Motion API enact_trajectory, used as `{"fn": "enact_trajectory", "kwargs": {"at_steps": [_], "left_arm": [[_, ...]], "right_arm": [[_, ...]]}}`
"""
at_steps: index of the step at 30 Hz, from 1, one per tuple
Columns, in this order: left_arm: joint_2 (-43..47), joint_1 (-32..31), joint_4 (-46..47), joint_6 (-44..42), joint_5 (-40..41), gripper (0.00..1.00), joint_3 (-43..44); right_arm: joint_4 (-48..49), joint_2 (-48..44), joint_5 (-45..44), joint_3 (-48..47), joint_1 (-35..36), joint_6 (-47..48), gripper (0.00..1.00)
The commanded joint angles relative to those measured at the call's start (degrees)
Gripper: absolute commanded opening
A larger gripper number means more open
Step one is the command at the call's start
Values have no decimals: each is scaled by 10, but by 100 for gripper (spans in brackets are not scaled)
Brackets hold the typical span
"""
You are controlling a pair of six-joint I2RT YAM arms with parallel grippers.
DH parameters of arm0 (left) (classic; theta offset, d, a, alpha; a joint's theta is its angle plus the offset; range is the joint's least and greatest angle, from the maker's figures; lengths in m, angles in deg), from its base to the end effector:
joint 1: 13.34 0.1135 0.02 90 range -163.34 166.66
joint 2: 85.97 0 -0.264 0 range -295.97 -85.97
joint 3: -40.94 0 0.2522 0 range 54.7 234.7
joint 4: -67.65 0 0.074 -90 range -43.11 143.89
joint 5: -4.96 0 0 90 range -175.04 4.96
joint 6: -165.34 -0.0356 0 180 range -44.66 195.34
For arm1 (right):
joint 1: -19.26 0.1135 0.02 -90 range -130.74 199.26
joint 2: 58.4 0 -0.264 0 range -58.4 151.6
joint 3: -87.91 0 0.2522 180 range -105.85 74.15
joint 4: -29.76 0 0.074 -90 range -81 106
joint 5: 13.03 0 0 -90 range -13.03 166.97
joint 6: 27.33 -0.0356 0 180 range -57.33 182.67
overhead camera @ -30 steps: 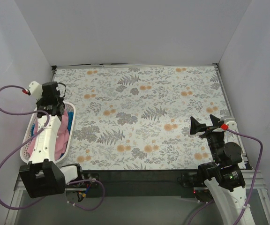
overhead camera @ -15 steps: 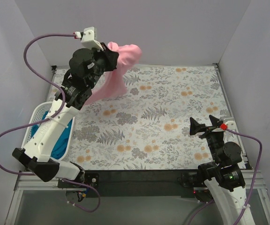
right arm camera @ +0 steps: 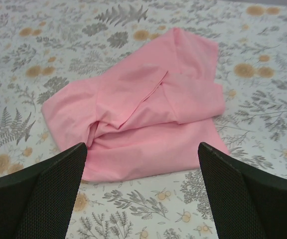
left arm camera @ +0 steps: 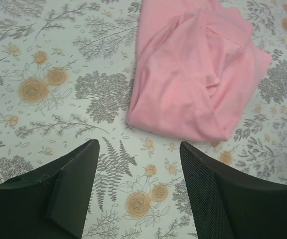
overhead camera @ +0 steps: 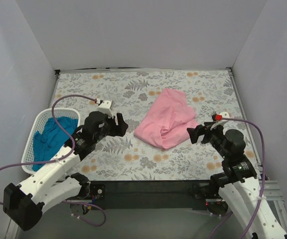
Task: Fold and stack the t-shirts
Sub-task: Move the tshirt to the center of the board, then flatten the tshirt out
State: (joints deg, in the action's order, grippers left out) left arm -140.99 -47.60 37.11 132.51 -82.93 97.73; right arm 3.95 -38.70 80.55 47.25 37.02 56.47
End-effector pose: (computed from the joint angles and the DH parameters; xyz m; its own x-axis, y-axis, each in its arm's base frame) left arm 0.1799 -0.1210 0.2849 -0.6660 -0.5624 -0.4901 -0.0437 0.6853 -0.7270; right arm 0.1099 0.0375 0.2834 -0.1193 0.0750 -0.9900 -0.3529 0.9288 0.1129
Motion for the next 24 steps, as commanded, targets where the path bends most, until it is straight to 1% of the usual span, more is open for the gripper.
{"fn": "enact_trajectory", "kwargs": {"at_steps": [1,2,3,5,6,7,8,11,12,14,15,16,19,20,21,22,23,24], "left_arm": [[62,0,55,23,77,66,-37],[64,0,61,25,90,66,-50],[62,-1,68,26,102,66,-63],[50,0,85,29,123,66,-72],[35,0,89,35,129,66,-80],[27,2,100,37,134,66,-85],[18,8,98,34,124,65,-85],[-6,16,65,24,125,64,-64],[-6,16,62,20,122,64,-65],[7,16,60,22,123,64,-74],[13,16,61,22,121,64,-78],[20,16,61,27,121,64,-85],[38,16,66,26,122,63,-89],[38,16,67,24,123,63,-88],[36,16,67,22,121,63,-87],[34,16,64,22,120,63,-86],[33,16,62,22,117,63,-84],[33,16,61,22,113,63,-83]], "right_arm": [[11,69,67,-27,4,-33,98],[12,88,74,-30,4,-38,98],[14,128,76,-35,3,-44,98],[12,169,57,-47,4,-64,98],[11,211,45,-61,3,-67,98],[10,233,44,-70,3,-73,98],[10,274,48,-78,3,-82,98],[26,334,53,-113,3,-109,98],[33,376,69,-121,3,-110,98],[58,414,84,-146,4,-120,99],[69,447,88,-151,5,-126,98],[98,462,90,-156,5,-134,98],[130,534,90,-197,4,-127,83],[131,555,88,-212,4,-123,80],[132,594,87,-247,4,-117,76],[134,615,87,-263,3,-105,73],[135,635,87,-280,3,-98,66],[135,671,90,-308,-1,-91,62]]}}
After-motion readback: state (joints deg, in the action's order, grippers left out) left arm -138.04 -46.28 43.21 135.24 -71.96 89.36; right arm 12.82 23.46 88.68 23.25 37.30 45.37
